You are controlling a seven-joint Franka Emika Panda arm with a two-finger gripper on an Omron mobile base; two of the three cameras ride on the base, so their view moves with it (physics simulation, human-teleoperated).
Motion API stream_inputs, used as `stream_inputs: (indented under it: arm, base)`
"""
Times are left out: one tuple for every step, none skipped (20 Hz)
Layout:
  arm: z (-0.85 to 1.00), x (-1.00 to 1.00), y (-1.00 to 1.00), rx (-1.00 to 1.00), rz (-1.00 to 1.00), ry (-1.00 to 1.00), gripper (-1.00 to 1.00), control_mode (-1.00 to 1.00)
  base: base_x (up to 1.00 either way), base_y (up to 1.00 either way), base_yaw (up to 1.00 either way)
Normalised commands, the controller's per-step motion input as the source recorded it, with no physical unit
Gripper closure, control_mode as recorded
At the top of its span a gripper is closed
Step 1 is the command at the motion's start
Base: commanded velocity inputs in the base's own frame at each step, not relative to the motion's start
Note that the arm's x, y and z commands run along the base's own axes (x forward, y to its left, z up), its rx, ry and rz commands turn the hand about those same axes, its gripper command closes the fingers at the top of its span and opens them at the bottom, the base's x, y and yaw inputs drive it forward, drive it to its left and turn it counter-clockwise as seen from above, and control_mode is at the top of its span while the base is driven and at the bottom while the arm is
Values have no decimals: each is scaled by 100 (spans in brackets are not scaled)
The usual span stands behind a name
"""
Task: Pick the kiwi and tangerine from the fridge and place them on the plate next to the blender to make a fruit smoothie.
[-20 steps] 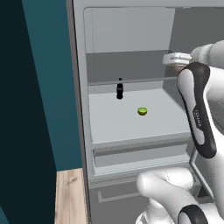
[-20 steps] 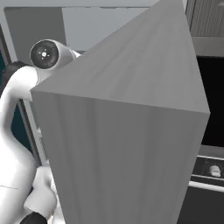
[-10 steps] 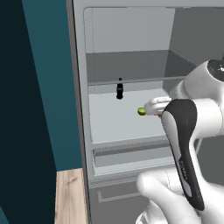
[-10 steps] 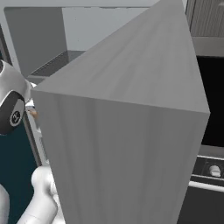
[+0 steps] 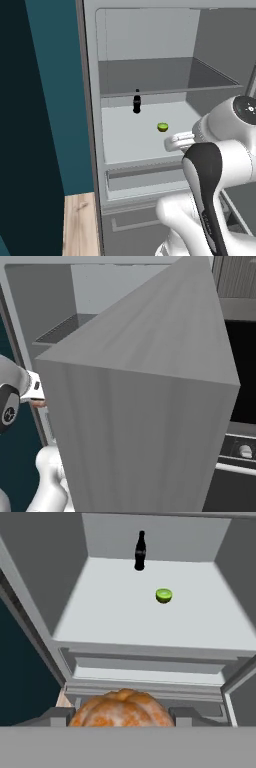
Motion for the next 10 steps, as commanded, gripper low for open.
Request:
stream_inputs:
  arm:
    - [0,0,0,0,0,0,100,100]
    - [0,0,0,0,0,0,100,100]
    - [0,0,0,0,0,0,100,100]
    - [0,0,0,0,0,0,100,100]
    - [0,0,0,0,0,0,100,100]
    - [0,0,0,0,0,0,100,100]
    - [0,0,0,0,0,0,100,100]
    - [0,0,0,0,0,0,100,100]
    - [0,0,0,0,0,0,100,100]
    - [0,0,0,0,0,0,100,100]
  base:
    - [-44,0,0]
    - [-45,0,0]
    - [-42,0,0]
    - [-40,0,0]
    - [-39,0,0]
    - [-39,0,0]
    - [-44,0,0]
    - [-46,0,0]
    - [-51,0,0]
    - [-55,0,0]
